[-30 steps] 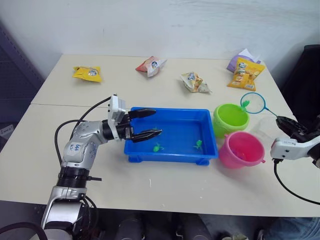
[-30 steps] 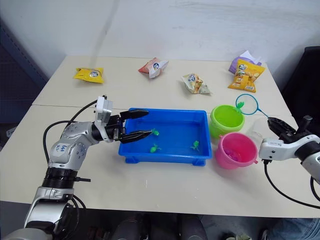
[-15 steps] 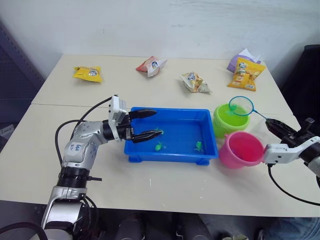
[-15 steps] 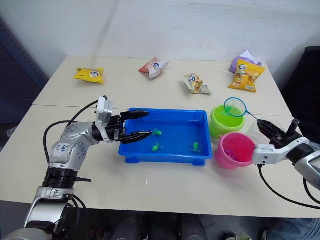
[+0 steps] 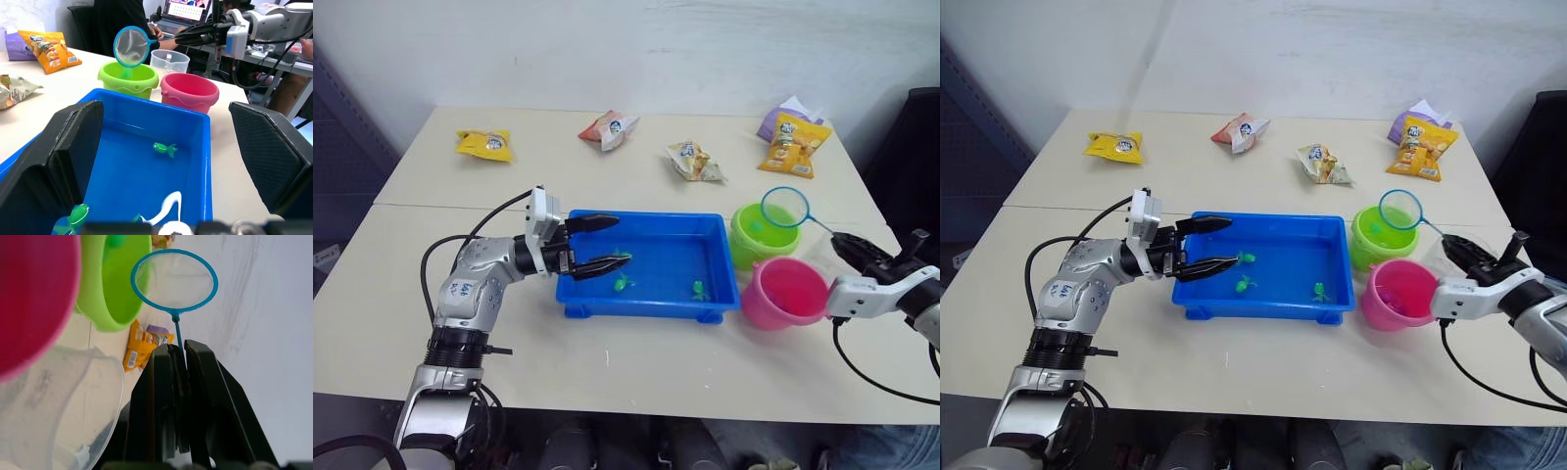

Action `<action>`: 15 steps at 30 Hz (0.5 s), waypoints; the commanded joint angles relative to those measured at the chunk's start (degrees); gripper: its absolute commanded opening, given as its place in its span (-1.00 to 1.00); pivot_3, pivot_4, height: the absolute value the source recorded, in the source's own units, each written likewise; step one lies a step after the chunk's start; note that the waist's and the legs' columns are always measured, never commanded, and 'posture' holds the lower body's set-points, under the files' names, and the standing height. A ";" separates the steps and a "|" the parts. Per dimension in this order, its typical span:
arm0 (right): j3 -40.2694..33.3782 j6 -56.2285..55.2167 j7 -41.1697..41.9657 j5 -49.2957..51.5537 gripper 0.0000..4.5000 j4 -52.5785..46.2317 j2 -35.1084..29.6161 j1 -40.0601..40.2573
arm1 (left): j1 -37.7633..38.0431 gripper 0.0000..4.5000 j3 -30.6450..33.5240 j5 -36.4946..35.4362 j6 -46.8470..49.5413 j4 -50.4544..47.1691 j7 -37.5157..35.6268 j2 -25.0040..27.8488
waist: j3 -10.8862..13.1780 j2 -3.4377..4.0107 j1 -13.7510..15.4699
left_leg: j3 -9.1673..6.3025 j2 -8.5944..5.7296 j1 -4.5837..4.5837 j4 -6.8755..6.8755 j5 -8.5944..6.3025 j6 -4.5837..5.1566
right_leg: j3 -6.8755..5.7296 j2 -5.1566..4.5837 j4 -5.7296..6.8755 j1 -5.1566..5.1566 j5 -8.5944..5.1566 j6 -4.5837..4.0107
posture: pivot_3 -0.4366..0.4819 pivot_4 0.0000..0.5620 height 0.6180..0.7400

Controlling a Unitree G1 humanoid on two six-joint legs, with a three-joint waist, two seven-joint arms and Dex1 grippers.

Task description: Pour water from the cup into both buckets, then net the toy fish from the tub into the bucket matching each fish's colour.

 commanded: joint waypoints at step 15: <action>-2.97 8.67 18.94 36.34 -1.00 -14.49 2.80 0.87 | 3.37 0.96 3.28 -0.39 -2.76 -2.19 -2.99 5.97 | 0.00 0.01 -0.33 | 0.00 0.04 0.05 -0.05 0.02 -0.01 | 0.03 0.04 0.04 0.00 0.00 -0.01 | -0.05 -0.47 0.97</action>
